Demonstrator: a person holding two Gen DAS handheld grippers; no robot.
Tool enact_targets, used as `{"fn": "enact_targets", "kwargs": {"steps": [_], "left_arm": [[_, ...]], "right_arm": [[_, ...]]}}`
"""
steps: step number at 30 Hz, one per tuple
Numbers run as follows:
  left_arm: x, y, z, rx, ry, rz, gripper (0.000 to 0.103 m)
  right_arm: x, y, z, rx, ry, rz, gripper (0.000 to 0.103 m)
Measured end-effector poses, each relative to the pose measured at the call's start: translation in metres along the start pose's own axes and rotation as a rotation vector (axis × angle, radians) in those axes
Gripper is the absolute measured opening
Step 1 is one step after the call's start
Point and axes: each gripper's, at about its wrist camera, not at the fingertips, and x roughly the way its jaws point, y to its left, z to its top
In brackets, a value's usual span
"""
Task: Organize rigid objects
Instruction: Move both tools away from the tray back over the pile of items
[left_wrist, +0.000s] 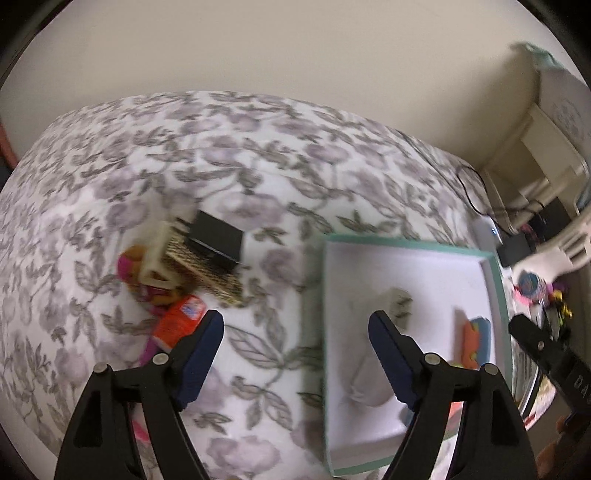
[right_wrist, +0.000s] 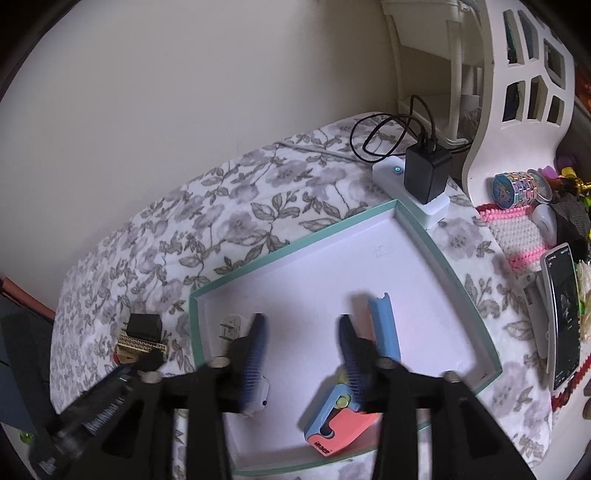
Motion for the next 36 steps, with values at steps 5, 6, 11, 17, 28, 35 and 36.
{"fn": "enact_targets", "kwargs": {"steps": [5, 6, 11, 17, 28, 35, 36], "left_arm": [[-0.005, 0.024, 0.005, -0.066, -0.013, 0.037, 0.082], [-0.006, 0.028, 0.006, -0.076, -0.015, 0.043, 0.082], [-0.010, 0.045, 0.008, -0.110, -0.040, 0.091, 0.093], [-0.014, 0.057, 0.011, -0.149, -0.065, 0.076, 0.094], [-0.033, 0.078, 0.019, -0.166, -0.192, 0.070, 0.100], [-0.035, 0.097, 0.019, -0.188, -0.220, 0.056, 0.100], [-0.036, 0.100, 0.019, -0.188, -0.219, 0.058, 0.100]], "right_arm": [[0.005, 0.006, -0.004, -0.031, 0.007, -0.026, 0.078], [0.007, 0.007, -0.004, -0.036, 0.011, -0.028, 0.079], [0.016, 0.015, -0.008, -0.074, 0.027, -0.048, 0.097], [0.021, 0.023, -0.012, -0.107, 0.026, -0.041, 0.103], [0.020, 0.035, -0.014, -0.160, -0.031, -0.011, 0.103], [0.027, 0.048, -0.022, -0.218, 0.002, 0.020, 0.103], [0.027, 0.053, -0.024, -0.242, -0.004, 0.009, 0.103]]}}
